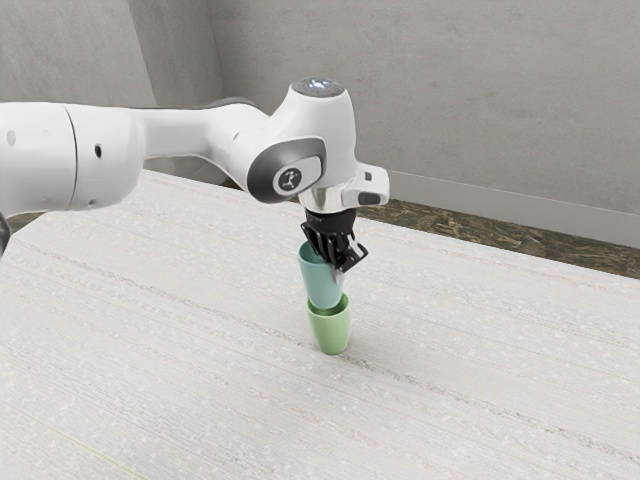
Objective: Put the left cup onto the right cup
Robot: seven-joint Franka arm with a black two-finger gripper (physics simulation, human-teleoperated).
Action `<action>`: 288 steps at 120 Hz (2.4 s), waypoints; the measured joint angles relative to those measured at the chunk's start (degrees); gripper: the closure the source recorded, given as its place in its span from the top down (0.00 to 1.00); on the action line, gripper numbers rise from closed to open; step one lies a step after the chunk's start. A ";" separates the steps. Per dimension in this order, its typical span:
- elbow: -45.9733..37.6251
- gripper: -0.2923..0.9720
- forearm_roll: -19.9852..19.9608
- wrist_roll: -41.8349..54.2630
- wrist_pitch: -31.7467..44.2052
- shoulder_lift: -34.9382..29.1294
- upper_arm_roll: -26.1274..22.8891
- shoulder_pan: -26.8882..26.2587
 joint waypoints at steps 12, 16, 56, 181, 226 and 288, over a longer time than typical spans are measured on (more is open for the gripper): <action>0.00 0.15 -0.02 0.02 0.01 0.01 0.00 0.00; 0.02 0.15 0.00 0.03 0.01 0.01 0.04 0.00; 0.07 0.15 -0.03 0.29 0.32 0.76 0.11 0.05; 0.97 0.15 -0.17 1.25 0.58 2.07 0.90 0.03; 0.97 0.15 -0.10 1.25 0.91 2.55 0.93 0.06; 0.86 0.17 -0.26 1.30 1.63 3.58 0.91 0.08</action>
